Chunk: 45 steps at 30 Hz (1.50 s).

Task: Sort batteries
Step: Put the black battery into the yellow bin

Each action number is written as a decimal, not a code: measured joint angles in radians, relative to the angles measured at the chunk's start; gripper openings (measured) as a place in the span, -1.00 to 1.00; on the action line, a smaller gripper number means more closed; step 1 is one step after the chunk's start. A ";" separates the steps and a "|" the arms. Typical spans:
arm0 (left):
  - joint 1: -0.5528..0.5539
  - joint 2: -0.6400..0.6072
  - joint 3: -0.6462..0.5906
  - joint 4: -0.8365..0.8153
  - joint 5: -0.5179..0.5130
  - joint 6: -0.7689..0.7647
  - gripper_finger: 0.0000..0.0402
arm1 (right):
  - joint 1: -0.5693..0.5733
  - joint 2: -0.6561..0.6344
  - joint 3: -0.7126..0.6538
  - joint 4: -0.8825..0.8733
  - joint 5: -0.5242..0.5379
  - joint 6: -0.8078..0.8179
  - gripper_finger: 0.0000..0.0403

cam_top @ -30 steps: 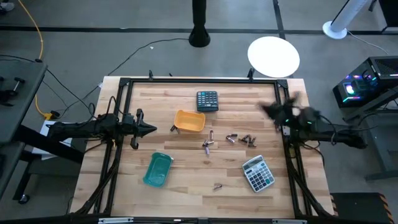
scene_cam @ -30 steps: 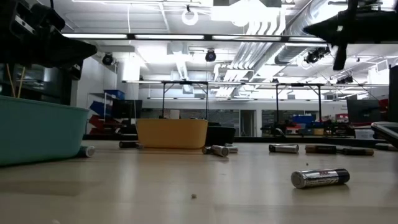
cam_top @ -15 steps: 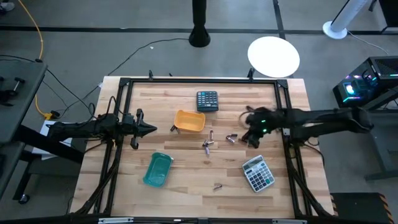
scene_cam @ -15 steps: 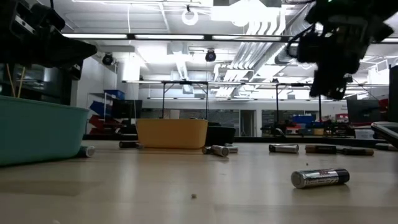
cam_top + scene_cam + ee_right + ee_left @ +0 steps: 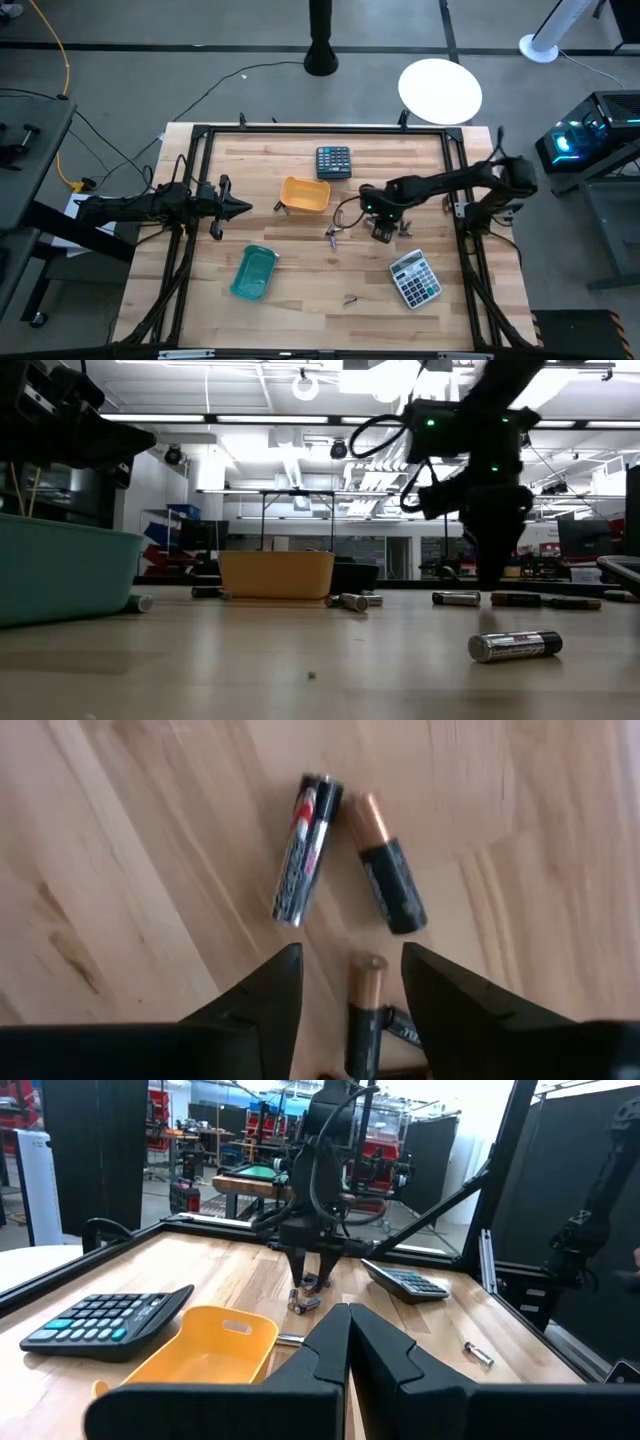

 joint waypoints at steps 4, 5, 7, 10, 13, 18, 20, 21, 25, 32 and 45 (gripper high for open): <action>0.000 0.000 0.000 0.000 0.000 0.000 -1.00 | 0.000 0.035 0.044 -0.064 0.000 -0.016 -0.21; 0.000 0.000 0.000 0.000 0.000 0.000 -1.00 | 0.000 0.035 0.045 -0.067 0.000 -0.023 -0.22; 0.000 0.000 0.000 0.000 0.000 0.000 -1.00 | 0.000 0.033 0.038 -0.084 0.003 -0.029 -0.23; 0.000 0.000 0.000 0.000 0.000 0.000 -1.00 | 0.000 0.033 0.005 -0.106 0.003 -0.030 -0.24; 0.000 0.000 0.000 0.000 0.000 0.000 -1.00 | 0.002 0.033 -0.034 -0.068 0.003 -0.029 -0.24; 0.000 0.000 0.000 0.000 0.000 0.000 -1.00 | 0.006 0.026 -0.089 0.012 0.011 -0.026 -0.24; 0.000 0.000 0.000 0.000 0.000 0.000 -1.00 | 0.007 0.026 -0.094 0.019 0.026 -0.026 -0.28; 0.000 0.000 0.000 0.000 0.000 0.000 -1.00 | 0.007 0.027 -0.094 0.016 0.036 -0.026 -0.33; 0.000 0.000 0.000 0.000 0.000 0.000 -1.00 | 0.003 0.023 -0.082 -0.001 0.032 -0.028 -0.84; 0.000 0.000 0.000 0.000 0.000 0.000 -1.00 | -0.007 -0.079 0.110 -0.062 0.122 -0.056 -0.89; 0.000 0.000 0.000 0.000 0.000 0.000 -1.00 | -0.066 0.090 0.343 0.330 0.005 -0.139 -0.85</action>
